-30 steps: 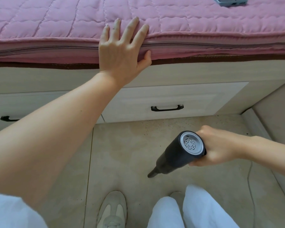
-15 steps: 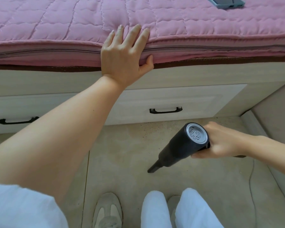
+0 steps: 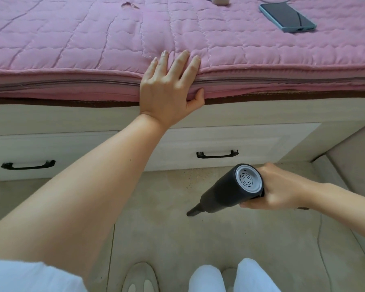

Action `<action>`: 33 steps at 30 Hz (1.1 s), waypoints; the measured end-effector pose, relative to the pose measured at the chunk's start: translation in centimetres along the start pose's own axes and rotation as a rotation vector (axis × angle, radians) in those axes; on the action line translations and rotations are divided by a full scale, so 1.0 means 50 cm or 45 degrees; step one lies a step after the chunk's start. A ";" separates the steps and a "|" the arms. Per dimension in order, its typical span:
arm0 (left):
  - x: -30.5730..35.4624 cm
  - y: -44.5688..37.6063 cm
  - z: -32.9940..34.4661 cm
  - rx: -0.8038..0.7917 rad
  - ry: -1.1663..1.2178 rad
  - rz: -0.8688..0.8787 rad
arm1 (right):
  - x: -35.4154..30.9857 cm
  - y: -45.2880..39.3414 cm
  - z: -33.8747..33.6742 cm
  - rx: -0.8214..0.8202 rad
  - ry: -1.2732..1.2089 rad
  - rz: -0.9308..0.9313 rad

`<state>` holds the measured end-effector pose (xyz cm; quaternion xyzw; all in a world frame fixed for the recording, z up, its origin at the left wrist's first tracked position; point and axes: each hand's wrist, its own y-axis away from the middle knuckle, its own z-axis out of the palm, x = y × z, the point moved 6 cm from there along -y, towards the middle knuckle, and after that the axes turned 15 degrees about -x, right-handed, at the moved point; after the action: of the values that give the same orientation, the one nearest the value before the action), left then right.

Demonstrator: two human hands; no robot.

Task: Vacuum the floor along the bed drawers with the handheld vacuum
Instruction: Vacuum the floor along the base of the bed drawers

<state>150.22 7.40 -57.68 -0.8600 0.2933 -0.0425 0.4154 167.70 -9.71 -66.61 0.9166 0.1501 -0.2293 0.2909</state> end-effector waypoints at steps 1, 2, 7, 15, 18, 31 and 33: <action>0.000 0.001 0.000 -0.005 0.002 -0.003 | -0.002 -0.003 0.003 -0.007 -0.001 -0.006; 0.000 0.001 0.000 -0.009 0.005 -0.007 | -0.004 -0.008 0.004 -0.003 -0.002 -0.012; 0.001 0.001 -0.002 -0.021 0.023 -0.015 | 0.002 -0.017 0.007 0.159 -0.014 0.015; 0.003 0.000 0.001 -0.028 0.038 -0.017 | 0.007 -0.017 0.009 0.112 -0.045 0.029; 0.002 0.000 -0.001 -0.016 0.037 -0.016 | 0.010 -0.015 0.010 0.114 -0.051 0.038; 0.002 0.003 0.001 0.005 0.042 -0.025 | 0.015 -0.013 0.008 0.254 -0.008 0.124; 0.001 0.002 0.000 0.008 0.041 -0.024 | 0.016 -0.004 0.006 0.251 -0.002 0.096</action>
<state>150.21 7.32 -57.78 -0.8607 0.2916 -0.0612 0.4128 168.19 -9.61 -67.32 0.9457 0.0919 -0.2324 0.2077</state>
